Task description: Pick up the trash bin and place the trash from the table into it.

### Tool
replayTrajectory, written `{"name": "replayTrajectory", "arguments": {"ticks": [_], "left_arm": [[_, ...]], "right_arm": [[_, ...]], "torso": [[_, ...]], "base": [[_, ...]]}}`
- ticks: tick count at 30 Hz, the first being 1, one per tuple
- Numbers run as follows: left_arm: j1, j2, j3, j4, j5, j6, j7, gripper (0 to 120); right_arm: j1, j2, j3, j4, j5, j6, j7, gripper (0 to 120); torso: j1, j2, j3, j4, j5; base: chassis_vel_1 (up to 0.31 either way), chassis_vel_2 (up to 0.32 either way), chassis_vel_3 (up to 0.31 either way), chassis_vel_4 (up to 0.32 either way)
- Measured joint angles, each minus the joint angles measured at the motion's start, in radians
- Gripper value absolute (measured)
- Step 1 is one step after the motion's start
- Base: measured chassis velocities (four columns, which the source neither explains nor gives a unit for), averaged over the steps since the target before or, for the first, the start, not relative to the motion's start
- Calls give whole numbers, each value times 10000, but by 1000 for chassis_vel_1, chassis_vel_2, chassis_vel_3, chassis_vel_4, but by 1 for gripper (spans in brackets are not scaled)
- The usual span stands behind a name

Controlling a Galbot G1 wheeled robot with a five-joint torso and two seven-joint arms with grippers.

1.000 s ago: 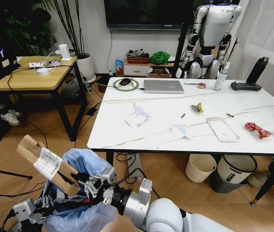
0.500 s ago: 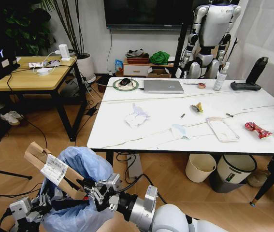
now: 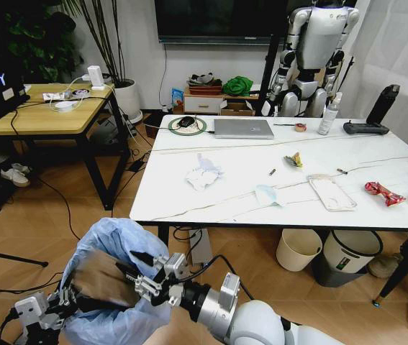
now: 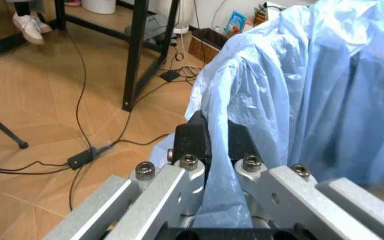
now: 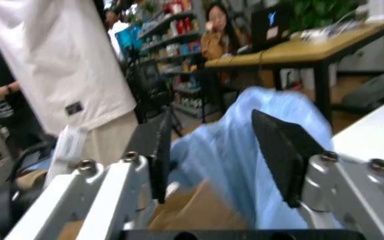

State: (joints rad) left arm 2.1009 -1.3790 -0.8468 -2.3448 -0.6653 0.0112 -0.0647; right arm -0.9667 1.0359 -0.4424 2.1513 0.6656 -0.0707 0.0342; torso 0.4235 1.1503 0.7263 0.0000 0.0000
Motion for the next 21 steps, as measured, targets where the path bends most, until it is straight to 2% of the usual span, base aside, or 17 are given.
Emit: {"name": "replayTrajectory", "arguments": {"ticks": [2,6,8,10,13,14,16,17,21], "left_arm": [[-5,1,29,11,8,0,0,0],[-47,3,268,101,122,-20,3,0],[-63,-2,323,121,154,-30,6,0],[-117,-48,470,179,235,-65,15,0],[-157,-102,771,273,499,-190,71,0],[-157,-102,771,273,499,-190,71,0],[-176,-105,901,311,593,-234,92,0],[-175,-105,931,314,613,-253,98,0],[-126,-98,926,314,648,-312,121,0]], "right_arm": [[36,73,196,9,-32,4,24,53],[104,638,1595,-20,-190,-305,394,72],[104,779,1861,-82,-335,-505,563,75],[172,1176,2352,-427,-950,-1002,1337,83],[459,1805,2906,-1422,-1715,-2377,2407,97],[459,1805,2906,-1422,-1715,-2377,2407,97],[881,2152,3390,-2199,-1637,-3549,2512,100],[1135,2260,3528,-2517,-1553,-3814,2440,100],[2042,2476,3762,-3497,-1449,-4076,1799,100]], "torso": [[0,0,0,0,1],[1,0,0,1,-1],[1,0,0,1,0],[1,0,0,-1,-2],[1,-1,1,2,1],[1,-1,1,2,1],[1,-3,1,0,2],[2,-3,2,-2,-2],[2,-3,1,1,0]], "base": [[0,0,0,0],[0,0,0,0],[0,0,0,0],[0,0,0,0],[0,0,0,0],[0,0,0,0],[0,0,0,0],[0,0,0,0],[0,0,0,0]]}}
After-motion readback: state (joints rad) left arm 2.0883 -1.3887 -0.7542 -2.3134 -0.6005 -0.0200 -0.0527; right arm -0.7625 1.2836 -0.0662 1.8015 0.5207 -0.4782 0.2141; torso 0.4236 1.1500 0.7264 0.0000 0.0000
